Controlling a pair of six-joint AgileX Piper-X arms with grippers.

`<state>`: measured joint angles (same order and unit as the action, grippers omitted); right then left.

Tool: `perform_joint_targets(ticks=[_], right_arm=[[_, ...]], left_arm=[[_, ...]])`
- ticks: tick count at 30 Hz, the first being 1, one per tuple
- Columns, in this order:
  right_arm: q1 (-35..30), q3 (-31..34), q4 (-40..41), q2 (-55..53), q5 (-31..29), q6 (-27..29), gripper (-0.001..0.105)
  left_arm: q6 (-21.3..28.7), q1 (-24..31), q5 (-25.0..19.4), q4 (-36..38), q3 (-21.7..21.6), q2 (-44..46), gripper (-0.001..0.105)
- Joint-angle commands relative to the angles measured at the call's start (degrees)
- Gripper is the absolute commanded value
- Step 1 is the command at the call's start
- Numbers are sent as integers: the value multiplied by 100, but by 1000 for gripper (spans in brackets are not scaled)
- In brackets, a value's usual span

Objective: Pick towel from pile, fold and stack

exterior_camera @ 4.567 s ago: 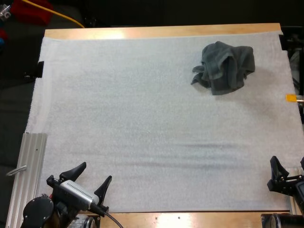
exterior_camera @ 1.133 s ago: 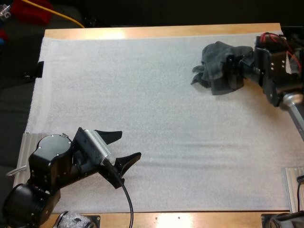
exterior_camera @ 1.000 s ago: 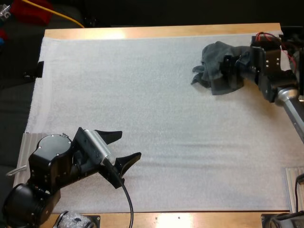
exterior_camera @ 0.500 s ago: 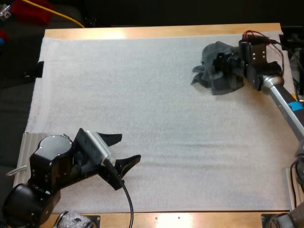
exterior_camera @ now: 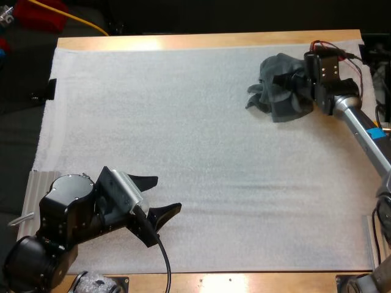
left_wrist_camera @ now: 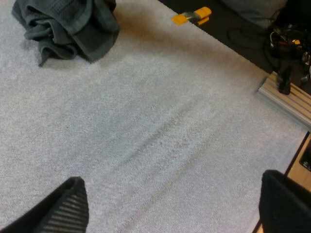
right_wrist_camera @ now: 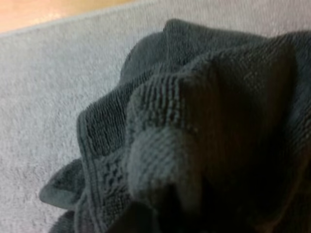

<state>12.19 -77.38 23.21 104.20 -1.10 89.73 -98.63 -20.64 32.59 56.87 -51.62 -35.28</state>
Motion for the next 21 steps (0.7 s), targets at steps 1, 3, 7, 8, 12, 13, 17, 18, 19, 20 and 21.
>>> perform_joint_targets(ticks=[1,3,7,8,12,13,17,18,19,20,21], right_arm=[[3,-64,10,-236,-40,45,1],[3,-64,53,-398,-40,47,1],[3,-64,234,-871,-38,336,1],[3,-64,297,-1017,-26,421,1],[3,-64,509,-1525,-19,633,1],[3,-64,551,-1699,-1,674,1],[3,-64,622,-2222,153,695,1],[6,-64,618,-2315,186,695,1],[18,-64,618,-2467,230,695,1],[18,-64,618,-2590,267,695,1],[18,-64,624,-2651,291,693,1]], left_arm=[[-48,-23,72,-12,-40,-18,70],[-48,-23,72,-17,-40,-18,70],[-48,-23,72,-17,-40,-18,70],[-48,-23,72,-17,-40,-18,70],[-48,-23,72,-17,-40,-18,70],[-48,-23,72,-17,-40,-18,70],[-48,-23,72,-17,-40,-18,70],[-48,-23,72,-17,-40,-18,70],[-48,-23,72,-17,-40,-18,70],[-48,-23,72,-17,-40,-18,70],[-48,-23,72,-17,-40,-18,70]])
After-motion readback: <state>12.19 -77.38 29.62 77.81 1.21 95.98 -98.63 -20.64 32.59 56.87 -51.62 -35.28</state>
